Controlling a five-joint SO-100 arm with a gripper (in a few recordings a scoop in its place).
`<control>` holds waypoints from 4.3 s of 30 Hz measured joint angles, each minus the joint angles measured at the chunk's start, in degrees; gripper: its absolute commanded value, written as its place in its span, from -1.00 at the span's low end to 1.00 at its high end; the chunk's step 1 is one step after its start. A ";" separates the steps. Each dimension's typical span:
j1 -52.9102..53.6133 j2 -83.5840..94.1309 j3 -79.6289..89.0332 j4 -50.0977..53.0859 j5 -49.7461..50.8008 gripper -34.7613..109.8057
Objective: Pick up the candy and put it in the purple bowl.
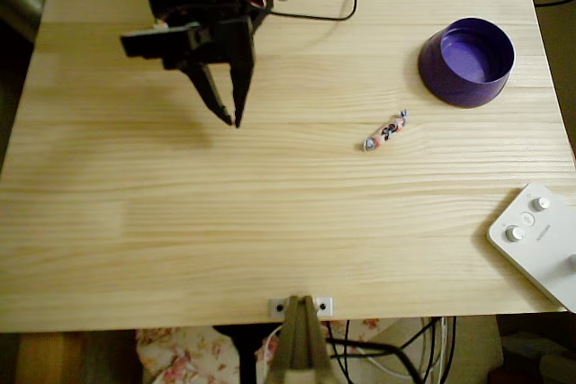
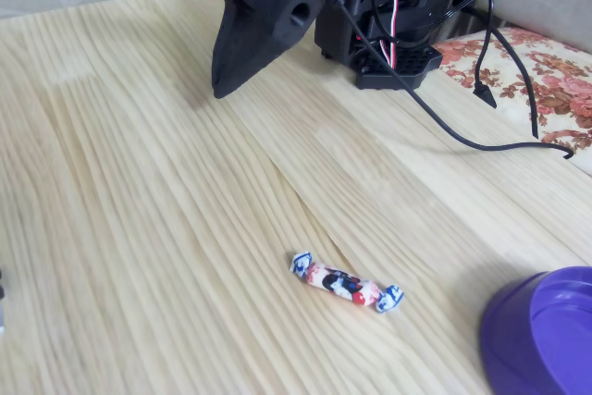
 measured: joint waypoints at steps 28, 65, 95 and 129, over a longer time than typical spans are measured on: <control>-6.50 0.00 0.88 0.00 -9.93 -0.53; -22.32 -12.22 -23.47 8.17 -12.39 -0.53; -40.34 -76.20 -64.95 12.13 -52.38 -0.52; -45.35 -111.01 -95.80 20.30 -81.39 -0.49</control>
